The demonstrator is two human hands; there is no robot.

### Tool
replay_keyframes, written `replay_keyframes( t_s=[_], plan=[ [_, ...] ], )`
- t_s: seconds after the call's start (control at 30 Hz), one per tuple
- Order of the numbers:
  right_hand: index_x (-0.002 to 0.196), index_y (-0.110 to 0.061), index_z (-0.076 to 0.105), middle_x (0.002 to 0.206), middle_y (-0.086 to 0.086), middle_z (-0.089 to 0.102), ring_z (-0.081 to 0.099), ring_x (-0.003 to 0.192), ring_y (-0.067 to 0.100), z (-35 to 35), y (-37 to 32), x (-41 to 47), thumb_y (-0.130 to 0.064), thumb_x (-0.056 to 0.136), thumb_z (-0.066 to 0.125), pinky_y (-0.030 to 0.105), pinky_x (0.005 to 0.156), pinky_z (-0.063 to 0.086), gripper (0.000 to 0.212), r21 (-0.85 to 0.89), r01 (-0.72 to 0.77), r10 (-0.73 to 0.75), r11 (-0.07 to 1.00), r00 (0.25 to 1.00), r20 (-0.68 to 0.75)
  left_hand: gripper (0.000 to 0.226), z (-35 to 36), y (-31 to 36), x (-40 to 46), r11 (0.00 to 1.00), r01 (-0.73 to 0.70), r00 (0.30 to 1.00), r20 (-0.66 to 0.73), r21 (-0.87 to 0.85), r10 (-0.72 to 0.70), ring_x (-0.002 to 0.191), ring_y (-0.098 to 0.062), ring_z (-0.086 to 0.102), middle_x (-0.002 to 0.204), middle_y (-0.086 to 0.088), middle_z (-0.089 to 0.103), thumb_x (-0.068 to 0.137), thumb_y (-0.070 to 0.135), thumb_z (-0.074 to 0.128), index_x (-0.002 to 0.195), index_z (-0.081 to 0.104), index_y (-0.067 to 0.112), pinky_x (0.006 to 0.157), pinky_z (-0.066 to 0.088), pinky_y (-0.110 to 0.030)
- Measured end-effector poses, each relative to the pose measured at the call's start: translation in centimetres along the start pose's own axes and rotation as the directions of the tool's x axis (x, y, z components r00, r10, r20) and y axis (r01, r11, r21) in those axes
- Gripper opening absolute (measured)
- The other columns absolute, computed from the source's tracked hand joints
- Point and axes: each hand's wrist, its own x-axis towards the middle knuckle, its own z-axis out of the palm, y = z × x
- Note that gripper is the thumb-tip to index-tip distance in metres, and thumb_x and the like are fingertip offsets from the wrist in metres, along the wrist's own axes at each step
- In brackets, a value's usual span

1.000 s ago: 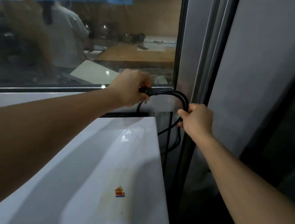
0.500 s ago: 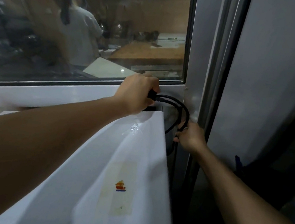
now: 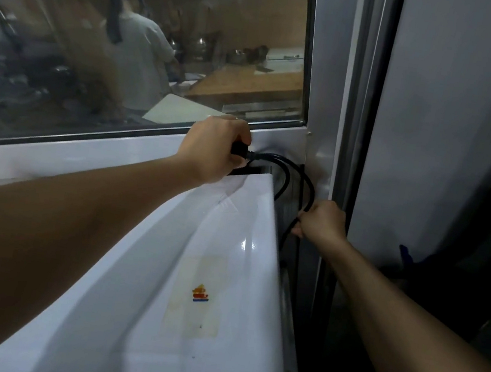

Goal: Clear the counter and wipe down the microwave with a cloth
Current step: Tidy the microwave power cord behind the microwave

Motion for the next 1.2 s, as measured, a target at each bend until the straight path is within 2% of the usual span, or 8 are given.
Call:
replay_keyframes(
  t_s=[0.17,0.3,0.43,0.53,0.67,0.87,1.03,1.2],
  plan=[
    [0.071,-0.008,0.054,0.081,0.018,0.065,0.065,0.069,0.026,0.8,-1.4,0.3,-0.006,0.095,0.049,0.030,0.057,0.055,0.024,0.332,-0.097,0.058,0.938,0.990,0.125,0.030,-0.9,-0.6,0.5,0.999,0.018,0.999,-0.041,0.031,-0.016,0.095,-0.027,0.057,0.105,-0.005,0.064,0.076,0.014,0.074,0.105,0.066,0.013,0.076,0.044,-0.030],
    [0.071,-0.007,0.052,0.074,0.012,0.058,0.055,0.058,0.018,1.2,-0.1,0.6,-0.007,0.096,0.048,0.019,0.044,0.047,0.025,0.307,-0.122,0.058,0.944,0.976,0.209,0.028,-0.4,-1.2,0.1,0.999,0.030,0.999,-0.030,0.011,-0.029,0.093,-0.026,0.059,0.104,-0.006,0.065,0.075,0.013,0.074,0.103,0.067,0.014,0.078,0.046,-0.032],
    [0.065,-0.012,0.050,0.068,0.007,0.050,0.047,0.059,0.018,2.5,1.3,0.6,0.000,0.092,0.041,0.024,0.054,0.043,0.030,0.198,-0.152,0.086,0.968,0.948,0.306,0.029,0.3,-1.2,-0.2,0.999,0.039,0.999,-0.029,-0.016,-0.039,0.088,-0.028,0.059,0.101,-0.007,0.063,0.074,0.011,0.073,0.102,0.067,0.011,0.077,0.049,-0.036],
    [0.056,-0.013,0.040,0.057,0.005,0.039,0.039,0.046,0.012,2.8,1.8,0.1,0.005,0.090,0.034,0.017,0.042,0.033,0.039,0.151,-0.126,0.063,0.980,0.928,0.367,0.028,0.6,-1.1,-0.4,0.999,0.029,0.999,-0.023,-0.029,-0.030,0.086,-0.029,0.058,0.100,-0.008,0.062,0.074,0.009,0.073,0.101,0.067,0.010,0.076,0.050,-0.040],
    [0.071,-0.021,0.044,0.074,0.000,0.048,0.048,0.073,0.015,2.6,2.1,-0.1,-0.017,0.100,0.034,0.023,0.056,0.034,0.031,0.143,-0.133,0.054,0.981,0.889,0.454,0.028,0.9,-1.2,-0.6,0.999,0.044,0.999,-0.013,-0.028,-0.044,0.087,-0.029,0.057,0.101,-0.008,0.061,0.074,0.008,0.073,0.101,0.066,0.011,0.076,0.050,-0.041],
    [0.065,-0.011,0.042,0.067,0.008,0.042,0.038,0.056,0.014,1.3,1.5,0.2,-0.007,0.097,0.039,0.020,0.049,0.033,0.032,0.017,0.041,-0.045,0.999,0.916,0.398,0.026,0.8,-1.1,-0.6,0.998,0.057,0.998,0.004,0.005,-0.057,0.087,-0.030,0.056,0.100,-0.008,0.060,0.074,0.009,0.073,0.099,0.066,0.011,0.076,0.051,-0.044],
    [0.074,-0.002,0.052,0.093,0.018,0.053,0.052,0.076,0.024,-0.3,1.2,-0.2,-0.001,0.091,0.039,0.019,0.061,0.039,0.022,-0.246,0.166,-0.069,0.955,0.931,0.359,0.026,0.7,-1.5,-0.9,0.996,0.085,0.996,0.010,0.003,-0.085,0.088,-0.030,0.056,0.101,-0.008,0.059,0.075,0.010,0.072,0.099,0.066,0.014,0.077,0.051,-0.043],
    [0.107,-0.002,0.063,0.110,0.017,0.063,0.058,0.103,0.034,-1.8,1.1,-0.2,0.002,0.085,0.046,0.041,0.091,0.050,0.028,-0.126,0.171,-0.163,0.977,0.984,0.069,0.026,0.7,-1.4,-1.0,0.998,0.070,0.998,-0.006,-0.007,-0.070,0.089,-0.031,0.057,0.102,-0.009,0.059,0.074,0.009,0.072,0.099,0.066,0.013,0.078,0.050,-0.044]
  ],
)
